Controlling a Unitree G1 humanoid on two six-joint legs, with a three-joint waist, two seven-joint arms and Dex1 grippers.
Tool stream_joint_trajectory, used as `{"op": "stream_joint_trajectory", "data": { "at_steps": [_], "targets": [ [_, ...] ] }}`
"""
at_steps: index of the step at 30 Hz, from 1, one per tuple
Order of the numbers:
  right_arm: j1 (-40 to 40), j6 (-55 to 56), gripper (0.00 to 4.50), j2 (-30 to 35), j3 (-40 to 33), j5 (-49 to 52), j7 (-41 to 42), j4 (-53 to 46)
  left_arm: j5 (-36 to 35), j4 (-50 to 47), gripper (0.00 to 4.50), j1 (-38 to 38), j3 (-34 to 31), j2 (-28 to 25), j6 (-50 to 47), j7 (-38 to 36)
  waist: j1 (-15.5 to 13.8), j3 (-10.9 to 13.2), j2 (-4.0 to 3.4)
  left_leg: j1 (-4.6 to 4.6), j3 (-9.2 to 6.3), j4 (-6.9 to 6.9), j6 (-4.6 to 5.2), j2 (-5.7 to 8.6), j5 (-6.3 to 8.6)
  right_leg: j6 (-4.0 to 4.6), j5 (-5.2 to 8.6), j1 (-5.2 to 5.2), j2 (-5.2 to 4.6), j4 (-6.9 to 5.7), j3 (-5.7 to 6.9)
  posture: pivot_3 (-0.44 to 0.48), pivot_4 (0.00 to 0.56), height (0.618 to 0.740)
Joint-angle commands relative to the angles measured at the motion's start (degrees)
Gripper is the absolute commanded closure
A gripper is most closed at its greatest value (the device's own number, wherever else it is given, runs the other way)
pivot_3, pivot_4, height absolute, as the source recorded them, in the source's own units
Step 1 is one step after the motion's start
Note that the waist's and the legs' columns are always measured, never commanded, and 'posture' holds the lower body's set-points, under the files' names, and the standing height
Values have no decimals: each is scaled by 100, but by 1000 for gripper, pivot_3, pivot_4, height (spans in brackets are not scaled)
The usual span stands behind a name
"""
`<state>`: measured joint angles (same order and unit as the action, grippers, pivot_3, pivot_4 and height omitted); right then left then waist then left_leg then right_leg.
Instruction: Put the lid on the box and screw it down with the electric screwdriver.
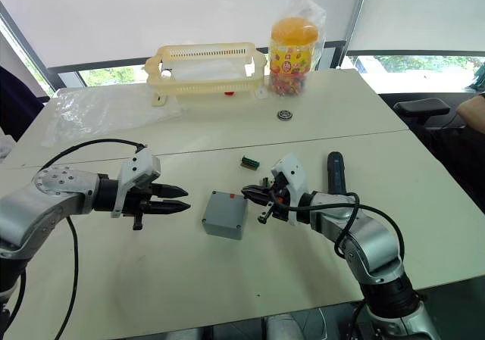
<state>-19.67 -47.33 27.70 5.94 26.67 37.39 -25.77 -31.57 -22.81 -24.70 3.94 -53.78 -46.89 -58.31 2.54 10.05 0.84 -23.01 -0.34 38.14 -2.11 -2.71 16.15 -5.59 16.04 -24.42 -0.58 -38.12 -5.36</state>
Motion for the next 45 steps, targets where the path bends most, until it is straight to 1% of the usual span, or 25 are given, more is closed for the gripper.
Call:
{"op": "stream_joint_trajectory", "data": {
  "at_steps": [1, 19, 35, 36, 37, 38, 39, 41, 43, 45],
  "targets": [
    [11, 127, 4482, 7, -46, 47, -16, -177, 16, -152, 3002, 22, -98, -21, 74, 12, 0, 0, 0, 0, 0, 0, 0, 0, 0, 0, 0, 0, 0, 0, 0, 0, 150, 740],
    [91, 319, 4482, -35, 164, -122, 12, 106, 59, -89, 3002, 15, -71, -4, 88, 11, 0, 0, 0, 0, 1, 0, 0, 0, 0, 0, 0, 0, 0, 0, 0, 0, 150, 740],
    [-13, 594, 4482, -139, 295, -336, 15, 370, 131, -2, 3002, -77, -37, 65, 72, -11, 2, 0, 0, 0, 1, 0, 0, 0, 0, 0, 0, 0, 0, 0, 0, 0, 150, 740],
    [-18, 592, 3941, -131, 284, -336, 22, 357, 130, 2, 3002, -85, -38, 68, 71, -14, 0, 0, 0, 0, 0, 0, 0, 0, 0, 0, 0, 0, 0, 0, 0, 0, 150, 740],
    [-29, 609, 3574, -114, 266, -341, 31, 330, 108, 19, 3002, -113, -53, 87, 57, -14, 0, 0, 0, 0, 1, 0, 0, 0, 0, 0, 0, 0, 0, 0, 0, 0, 150, 740],
    [-35, 623, 3024, -102, 253, -344, 37, 311, 92, 29, 3002, -132, -63, 102, 46, -12, -1, 0, 0, 0, 1, 0, 0, 0, 0, 0, 0, 0, 0, 0, 0, 0, 150, 740],
    [-46, 643, 2626, -89, 229, -343, 39, 284, 69, 33, 3002, -161, -78, 120, 25, -8, -2, 0, 0, 0, 1, 0, 0, 0, 0, 0, 0, 0, 0, 0, 0, 0, 150, 740],
    [-64, 622, 1439, -33, 118, -252, 71, 123, 20, 12, 3002, -205, -107, 155, -24, 3, -2, 0, 0, 0, 1, 1, 0, 0, 0, 0, 0, 0, 0, 0, 0, 0, 150, 740],
    [-119, 543, 447, 66, -98, -98, 89, -111, -27, -29, 3002, -245, -132, 196, -57, 18, -5, 0, 0, 0, 1, 1, 0, 0, 0, 0, 0, 0, -1, 0, 0, 0, 150, 740],
    [-272, 324, 447, 174, -404, 135, 41, -297, -163, -40, 3002, -350, -202, 290, -145, 35, -6, 0, 0, -2, 0, 1, 0, 0, 0, 0, 0, 0, -1, 0, 0, 0, 150, 740]
  ]
}}
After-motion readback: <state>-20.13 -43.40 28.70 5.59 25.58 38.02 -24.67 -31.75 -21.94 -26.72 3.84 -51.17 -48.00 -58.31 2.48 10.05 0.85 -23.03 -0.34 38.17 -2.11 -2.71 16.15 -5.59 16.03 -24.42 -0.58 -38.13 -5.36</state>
